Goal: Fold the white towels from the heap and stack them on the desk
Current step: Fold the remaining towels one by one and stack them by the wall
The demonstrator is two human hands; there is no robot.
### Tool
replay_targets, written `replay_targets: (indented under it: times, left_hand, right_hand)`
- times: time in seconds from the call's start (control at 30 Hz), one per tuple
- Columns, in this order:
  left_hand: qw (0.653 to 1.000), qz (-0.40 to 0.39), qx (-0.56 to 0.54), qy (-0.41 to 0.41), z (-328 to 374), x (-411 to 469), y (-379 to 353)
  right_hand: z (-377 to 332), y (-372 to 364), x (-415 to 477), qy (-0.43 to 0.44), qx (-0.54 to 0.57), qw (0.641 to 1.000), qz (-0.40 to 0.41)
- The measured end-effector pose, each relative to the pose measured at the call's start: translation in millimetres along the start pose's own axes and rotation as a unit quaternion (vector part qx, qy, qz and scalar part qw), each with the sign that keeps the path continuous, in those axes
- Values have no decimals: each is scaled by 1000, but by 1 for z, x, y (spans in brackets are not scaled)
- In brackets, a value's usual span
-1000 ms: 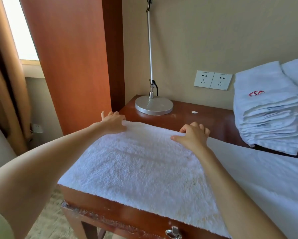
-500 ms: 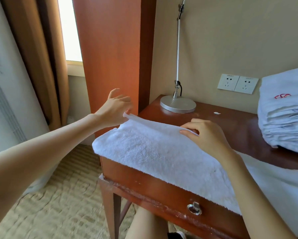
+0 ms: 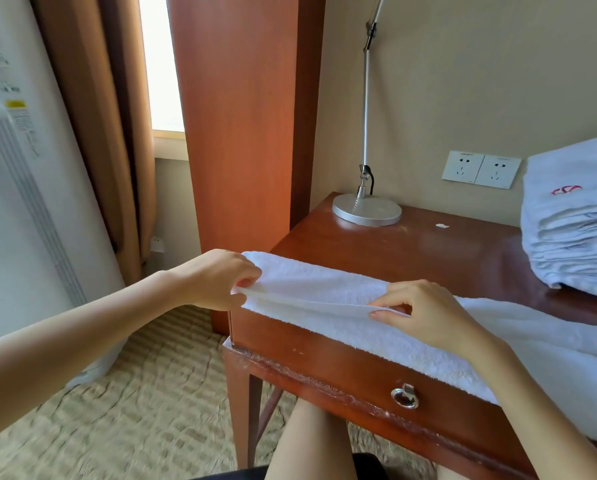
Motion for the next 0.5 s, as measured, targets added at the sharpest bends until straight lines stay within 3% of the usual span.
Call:
replay_targets:
  times: [0.1, 0.23, 0.37, 0.5]
  left_hand:
    - [998, -58, -16, -8, 1, -2, -10]
    - [988, -62, -142, 17, 16, 9, 3]
    - [995, -17, -81, -50, 76, 49, 19]
    - [974, 14, -175, -146, 167, 112, 23]
  right_hand:
    - [2, -11, -4, -6, 17, 999, -46]
    - [11, -5, -13, -23, 40, 998, -49]
    - [45, 19, -28, -65, 40, 997, -27]
    - [96, 44, -55, -88, 2, 996, 12]
Point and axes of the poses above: each hand's wrist, its own x-axis towards the middle knuckle, its own y-axis out of the back of the hand, z = x × y, the point moved 5 cm from there along x, towards the middle knuckle, and after that the axes turned 6 degrees about -y, right-handed, at the moved point
